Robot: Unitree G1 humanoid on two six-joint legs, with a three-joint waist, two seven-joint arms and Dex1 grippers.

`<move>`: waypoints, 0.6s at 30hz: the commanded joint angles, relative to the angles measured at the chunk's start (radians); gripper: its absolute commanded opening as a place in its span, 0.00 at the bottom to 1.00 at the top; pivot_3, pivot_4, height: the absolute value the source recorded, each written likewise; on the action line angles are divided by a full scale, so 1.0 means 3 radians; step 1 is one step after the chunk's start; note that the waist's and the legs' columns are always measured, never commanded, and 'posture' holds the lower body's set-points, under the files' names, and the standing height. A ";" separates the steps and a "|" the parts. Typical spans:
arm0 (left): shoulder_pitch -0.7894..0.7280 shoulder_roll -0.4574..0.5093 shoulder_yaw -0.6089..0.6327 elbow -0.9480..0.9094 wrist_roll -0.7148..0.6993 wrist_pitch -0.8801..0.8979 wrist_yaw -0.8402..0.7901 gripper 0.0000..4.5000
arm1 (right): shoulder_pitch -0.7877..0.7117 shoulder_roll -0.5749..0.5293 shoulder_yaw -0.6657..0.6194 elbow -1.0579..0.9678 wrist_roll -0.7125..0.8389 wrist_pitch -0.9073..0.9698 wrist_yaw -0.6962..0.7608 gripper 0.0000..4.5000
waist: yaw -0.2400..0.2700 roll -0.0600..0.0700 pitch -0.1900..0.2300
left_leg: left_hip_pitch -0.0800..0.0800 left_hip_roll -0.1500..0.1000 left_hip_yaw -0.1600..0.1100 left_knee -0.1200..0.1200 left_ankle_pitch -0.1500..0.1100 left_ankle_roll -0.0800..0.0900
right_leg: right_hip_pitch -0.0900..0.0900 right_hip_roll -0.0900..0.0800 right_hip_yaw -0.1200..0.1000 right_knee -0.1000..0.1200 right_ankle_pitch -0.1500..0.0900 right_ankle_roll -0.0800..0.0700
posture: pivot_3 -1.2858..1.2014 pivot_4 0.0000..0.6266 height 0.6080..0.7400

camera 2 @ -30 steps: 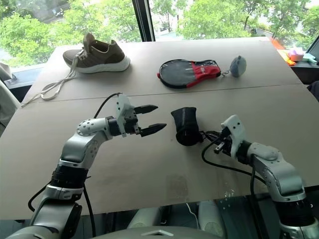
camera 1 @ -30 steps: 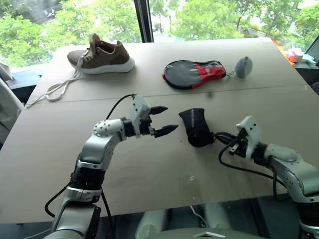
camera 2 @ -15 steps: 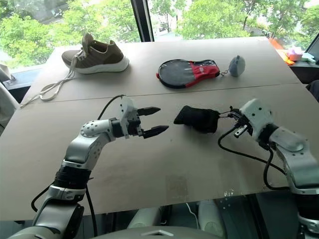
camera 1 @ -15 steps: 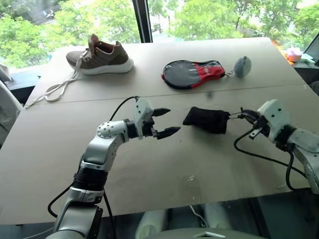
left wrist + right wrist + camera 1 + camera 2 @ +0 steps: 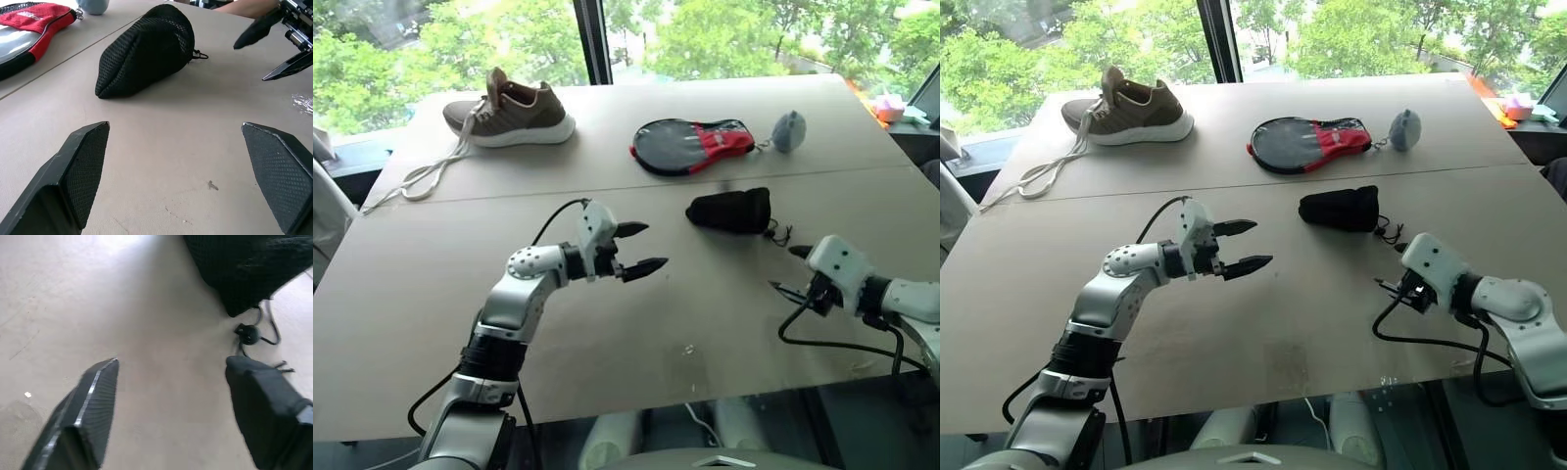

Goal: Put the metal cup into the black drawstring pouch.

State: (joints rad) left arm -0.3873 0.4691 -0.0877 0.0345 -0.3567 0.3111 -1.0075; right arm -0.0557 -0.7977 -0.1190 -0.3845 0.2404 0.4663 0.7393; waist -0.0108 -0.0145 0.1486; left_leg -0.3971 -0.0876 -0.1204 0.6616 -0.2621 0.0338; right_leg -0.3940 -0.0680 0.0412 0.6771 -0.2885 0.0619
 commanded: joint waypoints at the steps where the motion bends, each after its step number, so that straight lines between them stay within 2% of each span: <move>1: -0.0010 0.0024 0.0039 -0.0030 -0.0003 -0.0084 -0.0022 1.00 | -0.0156 0.0131 -0.0211 0.0059 0.0092 0.0177 -0.0225 0.79 | 0.0006 -0.0002 -0.0001 | 0.0000 0.0000 -0.0003 0.0000 0.0000 0.0000 | 0.0000 0.0000 0.0000 -0.0001 0.0000 0.0000 | 0.52 0.24 1.00; 4: -0.0020 0.0028 0.0032 -0.0015 -0.0001 -0.0092 -0.0033 1.00 | -0.0307 0.0505 -0.0361 0.0205 0.0344 0.0602 -0.0523 0.79 | 0.0011 -0.0004 -0.0002 | 0.0000 0.0000 -0.0006 -0.0002 0.0000 -0.0001 | 0.0001 0.0000 0.0001 -0.0003 0.0000 0.0000 | 0.52 0.24 1.00; 9: -0.0039 0.0031 0.0025 0.0028 0.0008 -0.0119 -0.0040 1.00 | -0.0605 0.1068 -0.0512 0.0525 0.0397 0.0977 -0.1147 0.79 | 0.0005 -0.0003 -0.0002 | -0.0001 -0.0001 -0.0003 -0.0002 0.0000 0.0000 | -0.0001 -0.0002 0.0004 -0.0001 0.0000 0.0000 | 0.52 0.24 1.00; 12: -0.0023 0.0028 0.0015 0.0016 0.0014 -0.0127 -0.0036 1.00 | -0.0665 0.1221 -0.0411 0.0732 0.0192 0.0877 -0.1391 0.79 | -0.0003 -0.0002 -0.0003 | -0.0001 -0.0001 -0.0002 -0.0003 0.0000 -0.0001 | -0.0004 -0.0001 0.0004 0.0001 0.0000 0.0000 | 0.52 0.24 1.00; 18: -0.0002 0.0027 0.0018 -0.0007 0.0017 -0.0127 -0.0019 1.00 | -0.0918 0.1611 -0.0463 0.1039 0.0226 0.0589 -0.1630 0.79 | -0.0022 -0.0001 -0.0003 | -0.0001 -0.0001 0.0002 -0.0004 0.0000 -0.0001 | -0.0008 0.0000 0.0002 0.0004 0.0000 0.0000 | 0.52 0.24 1.00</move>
State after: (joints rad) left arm -0.3879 0.4740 -0.0891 0.0525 -0.3504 0.2900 -1.0098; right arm -0.3029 -0.3181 -0.2492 -0.0656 0.3143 0.6959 0.2646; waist -0.0173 -0.0147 0.1476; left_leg -0.3973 -0.0878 -0.1193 0.6604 -0.2620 0.0336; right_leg -0.3964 -0.0677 0.0418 0.6783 -0.2885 0.0619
